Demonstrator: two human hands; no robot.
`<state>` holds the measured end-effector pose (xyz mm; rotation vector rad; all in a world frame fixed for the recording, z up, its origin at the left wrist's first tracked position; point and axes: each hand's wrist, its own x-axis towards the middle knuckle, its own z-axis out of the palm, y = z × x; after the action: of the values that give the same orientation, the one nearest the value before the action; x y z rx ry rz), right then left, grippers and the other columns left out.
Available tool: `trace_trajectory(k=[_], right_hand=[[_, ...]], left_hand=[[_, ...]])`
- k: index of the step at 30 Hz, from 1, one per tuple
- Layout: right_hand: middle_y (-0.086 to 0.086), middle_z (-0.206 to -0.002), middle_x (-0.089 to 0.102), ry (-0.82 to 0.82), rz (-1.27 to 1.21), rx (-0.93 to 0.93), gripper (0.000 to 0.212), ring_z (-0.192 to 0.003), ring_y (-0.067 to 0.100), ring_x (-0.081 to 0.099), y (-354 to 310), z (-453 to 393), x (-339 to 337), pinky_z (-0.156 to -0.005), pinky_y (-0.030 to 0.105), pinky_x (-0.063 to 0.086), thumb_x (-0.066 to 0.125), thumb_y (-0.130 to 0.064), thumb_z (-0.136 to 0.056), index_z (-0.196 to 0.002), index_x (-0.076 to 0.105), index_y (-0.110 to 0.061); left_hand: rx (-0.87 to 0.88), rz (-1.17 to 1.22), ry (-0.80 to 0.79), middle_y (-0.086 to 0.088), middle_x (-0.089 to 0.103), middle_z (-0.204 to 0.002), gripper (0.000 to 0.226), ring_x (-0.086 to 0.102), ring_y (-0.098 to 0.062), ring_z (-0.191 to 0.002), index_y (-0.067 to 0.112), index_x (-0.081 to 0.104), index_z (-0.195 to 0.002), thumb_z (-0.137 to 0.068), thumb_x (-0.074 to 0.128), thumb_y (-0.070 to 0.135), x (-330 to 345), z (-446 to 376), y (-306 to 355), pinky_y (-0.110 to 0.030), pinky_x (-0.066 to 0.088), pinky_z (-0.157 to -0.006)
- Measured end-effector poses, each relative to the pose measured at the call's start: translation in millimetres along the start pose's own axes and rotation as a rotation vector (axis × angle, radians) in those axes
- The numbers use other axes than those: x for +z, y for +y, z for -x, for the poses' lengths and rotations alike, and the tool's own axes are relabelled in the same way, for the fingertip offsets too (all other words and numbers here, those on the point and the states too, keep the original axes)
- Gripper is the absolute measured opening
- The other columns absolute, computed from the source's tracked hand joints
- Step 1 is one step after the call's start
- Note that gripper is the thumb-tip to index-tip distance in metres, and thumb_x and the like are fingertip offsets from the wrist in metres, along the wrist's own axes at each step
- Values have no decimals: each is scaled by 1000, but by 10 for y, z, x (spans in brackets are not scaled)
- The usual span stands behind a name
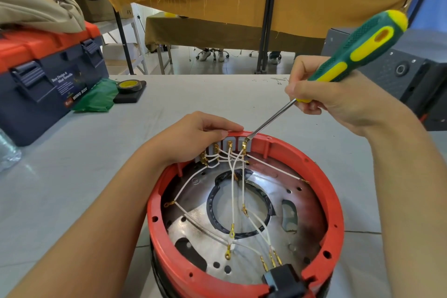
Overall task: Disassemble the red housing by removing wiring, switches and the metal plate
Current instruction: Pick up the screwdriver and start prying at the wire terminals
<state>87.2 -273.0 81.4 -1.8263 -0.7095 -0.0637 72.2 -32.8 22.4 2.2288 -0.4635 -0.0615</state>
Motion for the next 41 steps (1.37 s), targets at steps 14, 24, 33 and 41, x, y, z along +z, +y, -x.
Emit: trace_trajectory(k=[14,24,33,41], right_hand=[[-4,-49,39,164,-146,57,25,-42,9,34,158,-40,36,-40,16,26,56,-15,-77,-55,43,-17],[7,-56,39,129,-104,20,28,-45,13,36,117,-21,48,-41,19,28,52,0,-90,-64,43,-8],[3,-52,39,106,-150,13,25,-43,10,33,120,-27,58,-41,17,26,56,-9,-82,-62,42,-11],[-6,-48,42,247,-391,84,22,-41,7,34,361,-75,85,-40,16,26,54,-14,-75,-62,37,-15]], left_hand=[[-9,-10,2,31,67,-99,34,60,12,-92,44,69,-104,-97,50,17,1,-6,-5,-12,42,-84],[2,8,10,35,66,-86,31,59,19,-80,34,69,-109,-96,50,13,13,-12,-6,-1,40,-70],[12,-12,5,29,67,-101,32,60,14,-91,35,69,-109,-97,50,13,11,-13,-5,-5,41,-80],[19,-10,13,37,64,-80,33,57,18,-70,35,69,-108,-97,49,12,16,-23,-14,1,38,-63]])
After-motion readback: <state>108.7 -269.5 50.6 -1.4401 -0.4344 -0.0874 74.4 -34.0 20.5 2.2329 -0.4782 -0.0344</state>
